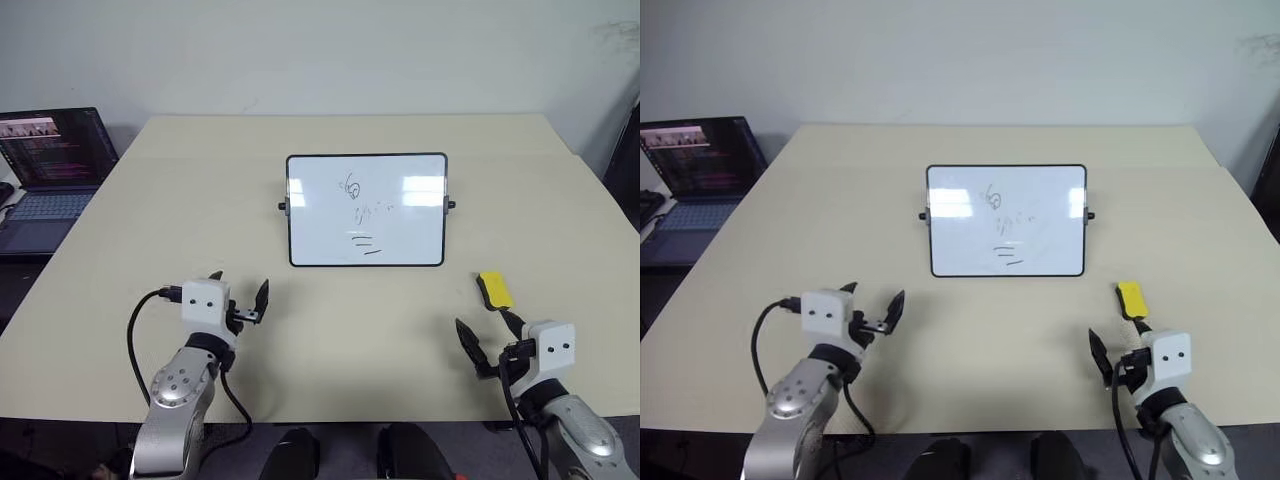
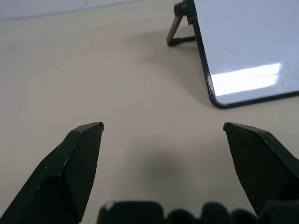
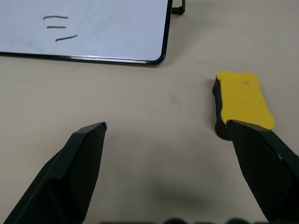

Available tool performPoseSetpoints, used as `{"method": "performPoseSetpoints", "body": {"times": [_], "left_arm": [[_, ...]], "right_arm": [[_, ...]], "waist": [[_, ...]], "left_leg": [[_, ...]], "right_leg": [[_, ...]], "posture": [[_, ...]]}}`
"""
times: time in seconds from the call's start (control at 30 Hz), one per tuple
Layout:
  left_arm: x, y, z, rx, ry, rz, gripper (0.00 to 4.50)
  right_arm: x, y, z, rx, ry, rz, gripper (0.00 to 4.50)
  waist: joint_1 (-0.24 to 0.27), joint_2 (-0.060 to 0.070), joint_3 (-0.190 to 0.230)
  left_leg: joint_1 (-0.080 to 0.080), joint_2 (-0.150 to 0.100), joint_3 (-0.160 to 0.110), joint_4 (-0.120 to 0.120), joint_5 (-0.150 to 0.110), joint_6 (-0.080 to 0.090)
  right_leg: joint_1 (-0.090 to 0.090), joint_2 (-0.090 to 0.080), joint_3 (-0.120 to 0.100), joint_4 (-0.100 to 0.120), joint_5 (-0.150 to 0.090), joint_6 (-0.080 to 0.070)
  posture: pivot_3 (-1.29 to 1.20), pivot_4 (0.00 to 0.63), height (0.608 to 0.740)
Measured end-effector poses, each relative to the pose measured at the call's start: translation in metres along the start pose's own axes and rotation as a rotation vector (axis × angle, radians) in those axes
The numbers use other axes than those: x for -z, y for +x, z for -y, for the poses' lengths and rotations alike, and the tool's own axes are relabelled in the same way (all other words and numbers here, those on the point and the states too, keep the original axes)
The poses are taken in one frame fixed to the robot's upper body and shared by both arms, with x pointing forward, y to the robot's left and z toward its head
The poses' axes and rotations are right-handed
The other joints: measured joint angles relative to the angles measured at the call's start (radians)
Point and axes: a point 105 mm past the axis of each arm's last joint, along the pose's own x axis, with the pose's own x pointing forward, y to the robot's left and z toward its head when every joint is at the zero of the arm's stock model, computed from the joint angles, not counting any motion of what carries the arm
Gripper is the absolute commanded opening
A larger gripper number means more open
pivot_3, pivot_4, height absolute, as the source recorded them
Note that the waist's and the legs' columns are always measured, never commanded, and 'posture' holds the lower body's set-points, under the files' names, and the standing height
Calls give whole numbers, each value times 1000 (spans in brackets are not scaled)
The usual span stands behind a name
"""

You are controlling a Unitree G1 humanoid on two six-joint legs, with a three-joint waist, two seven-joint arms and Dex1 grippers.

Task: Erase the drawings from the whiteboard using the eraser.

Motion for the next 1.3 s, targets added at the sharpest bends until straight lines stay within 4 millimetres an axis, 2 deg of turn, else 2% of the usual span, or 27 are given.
{"method": "performPoseSetpoints", "body": {"times": [0.27, 0.4, 0.57, 0.7, 0.77, 0.87, 0.93, 1.0, 1.07, 1.17, 1.3], "left_arm": [[13, -8, -6, -12, 18, -56, 4500], [18, -13, -11, 12, 71, -97, 4500], [4, -11, -26, 33, 127, -67, 4500], [-15, -9, -20, 253, 180, -44, 4500], [-22, -10, -15, 367, 202, -44, 4500], [-42, -7, -10, 502, 269, -12, 4500], [-51, -2, -4, 572, 307, 16, 4500], [-61, 8, 10, 682, 316, 42, 4500], [-71, 13, 26, 794, 323, 70, 4500], [-77, 16, 43, 952, 336, 69, 4500], [-86, 21, 52, 1051, 340, 64, 4500]], "right_arm": [[10, -1, -8, -49, 0, -63, 4475], [10, -2, -14, -75, -112, -73, 4475], [9, 6, -31, -109, -155, -41, 4475], [-15, 20, -39, -95, -153, 58, 4475], [-27, 20, -45, -96, -129, 95, 4475], [-34, 16, -41, -87, -129, 100, 4475], [-31, 16, -34, -67, -129, 74, 4475], [-30, 22, -21, -30, -119, 61, 4475], [-39, 29, -7, 18, -117, 88, 4475], [-48, 35, 7, 81, -89, 102, 4475], [-39, 43, 16, 85, -55, 35, 4475]], "waist": [[0, 0, 0], [1, -1, 0], [1, -3, 1], [0, -3, 2], [0, -3, 2], [3, -4, 2], [3, -5, 2], [3, -6, 3], [0, -6, 3], [-7, -6, 3], [-22, -6, 3]], "left_leg": [[0, 0, 0, -1, 0, 0], [0, 0, 0, -1, 0, 0], [1, 1, -1, -2, -1, -1], [1, 1, 0, -3, -1, -1], [1, 1, -1, -4, -1, -2], [-1, 1, -2, -4, -1, -2], [-1, 1, -2, -4, -1, -2], [-1, 0, -2, -4, -1, -2], [0, 0, -1, -4, -1, -2], [1, 1, 0, -5, -1, -2], [0, 1, 0, -5, -2, -1]], "right_leg": [[0, 0, 0, -1, 0, 0], [0, 0, 0, -1, 0, 0], [0, -2, -1, -1, -1, -1], [-1, -2, 0, -1, -1, -1], [-1, -2, -1, -2, -2, -2], [-1, -1, -2, -3, -2, -2], [-1, -1, -2, -4, -2, -2], [-1, 1, -2, -4, -1, -2], [-1, 1, -1, -3, -1, -1], [-1, 3, -1, -2, -1, -2], [-2, 2, -1, -1, 1, -7]], "posture": [[0, 150, 740], [0, 150, 740], [0, 150, 740], [0, 150, 740], [0, 150, 740], [0, 150, 740], [0, 150, 740], [0, 150, 740], [0, 150, 740], [0, 150, 740], [0, 150, 740]]}}
